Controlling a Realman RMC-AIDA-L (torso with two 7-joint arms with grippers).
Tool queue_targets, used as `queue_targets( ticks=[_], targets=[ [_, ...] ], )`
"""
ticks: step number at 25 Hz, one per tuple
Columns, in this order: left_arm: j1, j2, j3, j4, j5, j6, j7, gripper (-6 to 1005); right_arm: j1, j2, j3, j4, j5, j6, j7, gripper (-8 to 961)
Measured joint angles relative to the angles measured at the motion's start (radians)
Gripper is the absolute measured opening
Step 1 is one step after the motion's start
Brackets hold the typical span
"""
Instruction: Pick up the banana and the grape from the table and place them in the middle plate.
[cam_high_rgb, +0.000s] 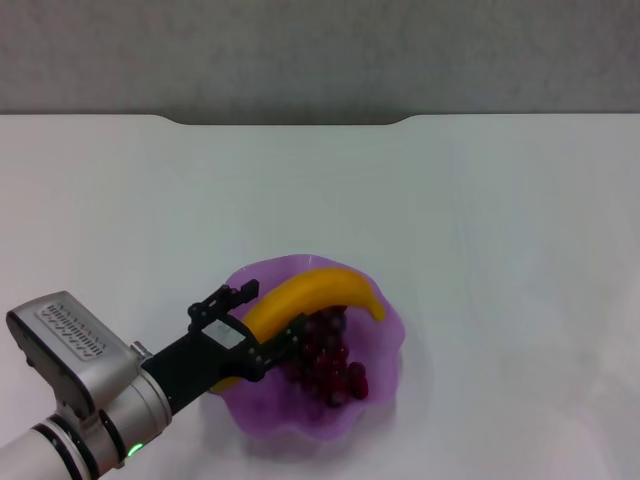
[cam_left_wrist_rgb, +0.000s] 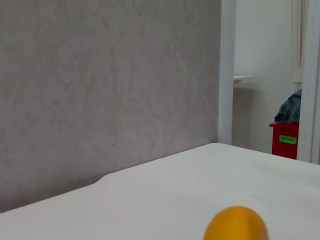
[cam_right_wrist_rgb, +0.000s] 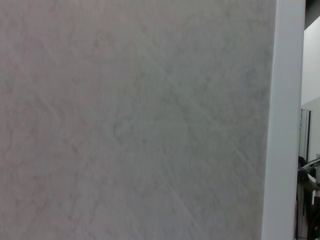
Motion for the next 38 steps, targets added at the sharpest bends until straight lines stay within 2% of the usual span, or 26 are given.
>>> queue_targets(
  ticks=[5, 7, 13, 20, 24, 27, 28, 29, 33, 38],
  targets=[
    [0.001, 0.001, -0.004, 0.0, -0.001, 0.003, 0.002, 675, 0.0, 0.0, 0.0, 0.001, 0.0, 0.0, 0.002, 0],
    [0.001, 0.002, -0.005, 0.0, -0.001, 0.021, 0.004, 889, -0.001, 0.0, 0.0, 0.001, 0.0, 0.0, 0.003, 0],
    [0.019, 0.007, -0.049, 0.001, -0.001, 0.127, 0.007, 886, -0.002, 0.0, 0.0, 0.001, 0.0, 0.0, 0.003, 0],
    [0.075, 0.007, -0.195, 0.012, -0.001, 0.303, 0.01, 882, -0.001, 0.001, 0.001, 0.001, 0.004, 0.0, 0.002, 0],
    [0.098, 0.007, -0.274, 0.014, -0.001, 0.36, 0.013, 880, -0.001, 0.002, 0.005, 0.001, 0.006, 0.001, 0.002, 0],
    [0.113, 0.005, -0.343, 0.022, -0.001, 0.375, 0.029, 878, 0.0, 0.002, 0.006, 0.001, 0.008, 0.006, 0.002, 0],
    [0.125, 0.002, -0.394, 0.027, -0.001, 0.377, 0.034, 878, 0.0, 0.002, 0.006, 0.001, 0.008, 0.006, 0.002, 0],
    [0.125, 0.002, -0.394, 0.027, -0.001, 0.377, 0.034, 877, 0.002, 0.002, 0.006, 0.001, 0.008, 0.006, 0.002, 0],
    [0.149, -0.002, -0.494, 0.042, -0.001, 0.373, 0.034, 875, 0.014, 0.003, 0.008, 0.016, 0.009, 0.009, 0.0, 0],
    [0.154, -0.003, -0.591, 0.111, -0.013, 0.366, 0.034, 865, 0.027, 0.002, 0.011, 0.029, 0.01, 0.021, 0.0, 0]
  ],
)
